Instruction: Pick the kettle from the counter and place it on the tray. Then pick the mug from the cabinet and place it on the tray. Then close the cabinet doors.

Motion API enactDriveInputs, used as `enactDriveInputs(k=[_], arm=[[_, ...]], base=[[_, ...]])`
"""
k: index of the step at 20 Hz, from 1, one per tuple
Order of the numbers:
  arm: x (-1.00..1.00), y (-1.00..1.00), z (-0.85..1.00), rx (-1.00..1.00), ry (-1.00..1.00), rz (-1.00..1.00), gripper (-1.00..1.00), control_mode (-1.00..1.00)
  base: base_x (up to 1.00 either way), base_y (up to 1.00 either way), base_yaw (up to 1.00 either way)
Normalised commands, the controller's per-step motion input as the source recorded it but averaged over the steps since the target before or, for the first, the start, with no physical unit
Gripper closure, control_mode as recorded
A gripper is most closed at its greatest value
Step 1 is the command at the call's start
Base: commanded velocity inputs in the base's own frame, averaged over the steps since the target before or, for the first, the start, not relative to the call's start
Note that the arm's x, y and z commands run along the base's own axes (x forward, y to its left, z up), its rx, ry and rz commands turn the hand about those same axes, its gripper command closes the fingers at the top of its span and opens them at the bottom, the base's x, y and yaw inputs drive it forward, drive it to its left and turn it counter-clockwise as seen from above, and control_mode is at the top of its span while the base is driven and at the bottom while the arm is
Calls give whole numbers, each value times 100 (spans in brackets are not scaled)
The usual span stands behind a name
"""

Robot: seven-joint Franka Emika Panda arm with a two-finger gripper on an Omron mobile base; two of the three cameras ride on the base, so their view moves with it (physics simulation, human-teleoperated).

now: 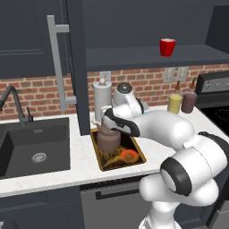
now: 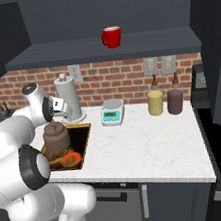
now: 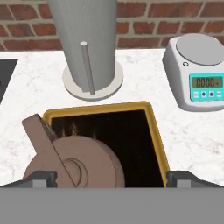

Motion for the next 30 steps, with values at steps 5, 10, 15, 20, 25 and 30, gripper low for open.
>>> enactDriveInputs(k=[5, 10, 15, 20, 25, 30], arm=[[-25, 5, 27, 0, 0, 0, -100, -100], [-32, 0, 27, 0, 0, 0, -100, -100], [-35, -23, 28, 0, 0, 0, -100, -100], [-36, -36, 33, 0, 0, 1, -100, -100], [-42, -43, 36, 0, 0, 10, -100, -100], [-42, -45, 40, 0, -1, 9, -100, -100]], base=[[0, 0, 0], [0, 0, 0], [0, 0, 0], [0, 0, 0], [0, 0, 0], [0, 0, 0]])
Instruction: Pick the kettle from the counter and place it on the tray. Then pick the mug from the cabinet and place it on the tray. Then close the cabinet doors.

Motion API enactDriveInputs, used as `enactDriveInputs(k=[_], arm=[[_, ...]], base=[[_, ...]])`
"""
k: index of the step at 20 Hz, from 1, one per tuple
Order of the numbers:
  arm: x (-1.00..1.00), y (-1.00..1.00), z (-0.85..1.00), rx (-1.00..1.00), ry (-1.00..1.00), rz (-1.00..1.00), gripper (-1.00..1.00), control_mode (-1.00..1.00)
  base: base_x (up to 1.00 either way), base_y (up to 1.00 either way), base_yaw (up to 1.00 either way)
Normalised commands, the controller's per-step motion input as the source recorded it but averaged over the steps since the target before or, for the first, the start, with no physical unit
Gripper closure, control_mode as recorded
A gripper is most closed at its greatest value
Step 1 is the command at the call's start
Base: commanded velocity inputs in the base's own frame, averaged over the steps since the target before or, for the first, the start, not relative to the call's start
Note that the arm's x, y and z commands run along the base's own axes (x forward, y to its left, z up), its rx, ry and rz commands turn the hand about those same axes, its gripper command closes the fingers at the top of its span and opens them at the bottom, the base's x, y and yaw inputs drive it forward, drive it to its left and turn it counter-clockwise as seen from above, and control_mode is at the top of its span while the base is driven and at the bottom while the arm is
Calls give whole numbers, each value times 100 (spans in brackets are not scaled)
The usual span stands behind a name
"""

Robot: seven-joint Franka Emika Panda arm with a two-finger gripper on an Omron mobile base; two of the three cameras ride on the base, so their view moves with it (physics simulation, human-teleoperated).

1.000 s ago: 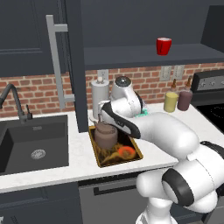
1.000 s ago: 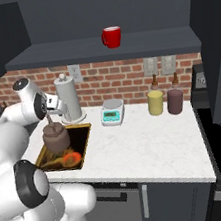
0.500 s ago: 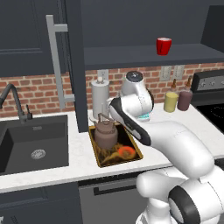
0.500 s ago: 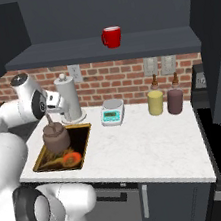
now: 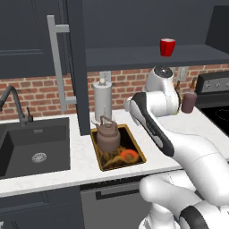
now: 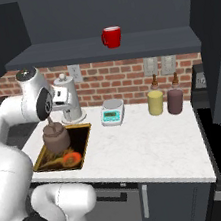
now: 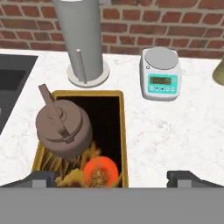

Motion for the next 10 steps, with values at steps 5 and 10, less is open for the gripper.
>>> enactDriveInputs(k=[5, 10], arm=[[-34, -38, 43, 0, -16, 3, -100, -100], [-23, -23, 52, -1, -32, -2, -100, -100]], base=[[0, 0, 0], [0, 0, 0]])
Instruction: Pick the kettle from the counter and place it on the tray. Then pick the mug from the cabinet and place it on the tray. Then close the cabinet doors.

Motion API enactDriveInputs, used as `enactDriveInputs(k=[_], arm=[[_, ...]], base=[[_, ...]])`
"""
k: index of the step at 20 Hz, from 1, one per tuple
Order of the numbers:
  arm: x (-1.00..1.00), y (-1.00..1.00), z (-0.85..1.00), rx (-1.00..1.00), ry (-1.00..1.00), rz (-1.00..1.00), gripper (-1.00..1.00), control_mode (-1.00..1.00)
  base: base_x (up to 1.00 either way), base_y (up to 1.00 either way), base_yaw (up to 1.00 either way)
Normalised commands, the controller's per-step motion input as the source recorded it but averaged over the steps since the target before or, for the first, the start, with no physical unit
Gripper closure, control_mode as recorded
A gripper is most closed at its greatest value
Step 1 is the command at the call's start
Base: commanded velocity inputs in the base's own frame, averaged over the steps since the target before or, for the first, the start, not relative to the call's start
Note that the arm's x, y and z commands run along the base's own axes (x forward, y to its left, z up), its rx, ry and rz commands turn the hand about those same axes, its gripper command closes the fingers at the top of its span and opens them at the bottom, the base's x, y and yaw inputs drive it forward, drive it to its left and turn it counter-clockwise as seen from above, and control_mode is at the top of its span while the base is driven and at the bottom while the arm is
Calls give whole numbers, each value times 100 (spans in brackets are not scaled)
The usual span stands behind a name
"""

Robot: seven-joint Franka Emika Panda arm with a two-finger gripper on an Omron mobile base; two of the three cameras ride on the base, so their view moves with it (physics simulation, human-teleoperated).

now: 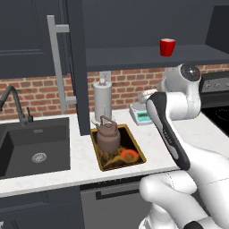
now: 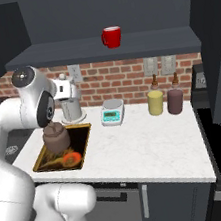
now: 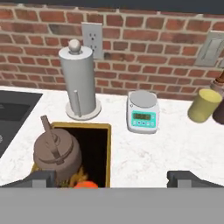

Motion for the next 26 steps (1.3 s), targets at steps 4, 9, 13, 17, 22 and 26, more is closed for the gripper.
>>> enactDriveInputs(k=[4, 9, 13, 17, 22, 26], arm=[[-4, -21, 64, 0, -25, -12, -100, -100], [0, -20, 63, 0, -3, -28, -100, -100], [0, -13, 66, 2, 2, -34, -100, -100], [5, -16, 57, 6, 1, -20, -100, -100], [30, -29, 31, 1, 5, -7, -100, -100], [44, -28, 11, 0, 9, -4, -100, -100]], base=[[0, 0, 0], [0, 0, 0], [0, 0, 0], [0, 0, 0], [0, 0, 0], [0, 0, 0]])
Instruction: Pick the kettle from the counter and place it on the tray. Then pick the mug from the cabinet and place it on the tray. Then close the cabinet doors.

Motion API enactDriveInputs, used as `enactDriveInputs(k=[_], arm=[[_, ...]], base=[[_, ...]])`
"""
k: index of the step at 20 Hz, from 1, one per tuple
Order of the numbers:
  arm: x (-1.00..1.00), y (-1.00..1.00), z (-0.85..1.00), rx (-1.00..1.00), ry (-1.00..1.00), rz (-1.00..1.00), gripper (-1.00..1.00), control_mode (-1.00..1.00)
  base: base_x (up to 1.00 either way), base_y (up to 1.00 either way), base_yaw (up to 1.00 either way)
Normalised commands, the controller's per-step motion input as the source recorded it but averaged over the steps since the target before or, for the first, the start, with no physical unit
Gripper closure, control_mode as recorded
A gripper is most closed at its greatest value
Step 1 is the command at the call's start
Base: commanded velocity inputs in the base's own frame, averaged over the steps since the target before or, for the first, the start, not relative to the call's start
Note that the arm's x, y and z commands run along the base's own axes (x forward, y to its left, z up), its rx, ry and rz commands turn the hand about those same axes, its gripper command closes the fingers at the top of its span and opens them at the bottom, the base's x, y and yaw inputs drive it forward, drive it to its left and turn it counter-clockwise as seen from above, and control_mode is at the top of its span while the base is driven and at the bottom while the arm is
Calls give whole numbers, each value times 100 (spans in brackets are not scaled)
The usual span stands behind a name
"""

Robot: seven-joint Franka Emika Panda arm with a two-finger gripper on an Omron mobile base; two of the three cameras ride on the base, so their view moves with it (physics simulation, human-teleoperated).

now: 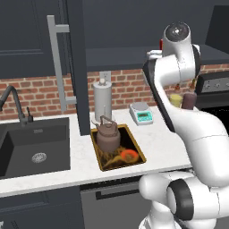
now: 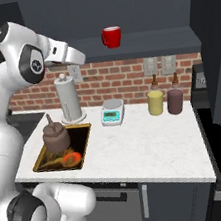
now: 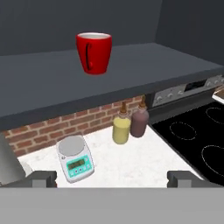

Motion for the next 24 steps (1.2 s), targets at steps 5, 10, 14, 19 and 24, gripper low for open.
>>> enactDriveInputs(k=[5, 10, 14, 19, 24], arm=[[46, -14, 0, 0, 0, -1, -100, -100], [44, -16, 2, 0, 0, -3, -100, -100], [35, -22, 1, 0, -6, -5, -100, -100], [33, -18, 0, 0, -17, -4, -100, -100], [41, -11, 2, 0, 0, -9, -100, -100]], base=[[0, 0, 0], [0, 0, 0], [0, 0, 0], [0, 0, 0], [0, 0, 0]])
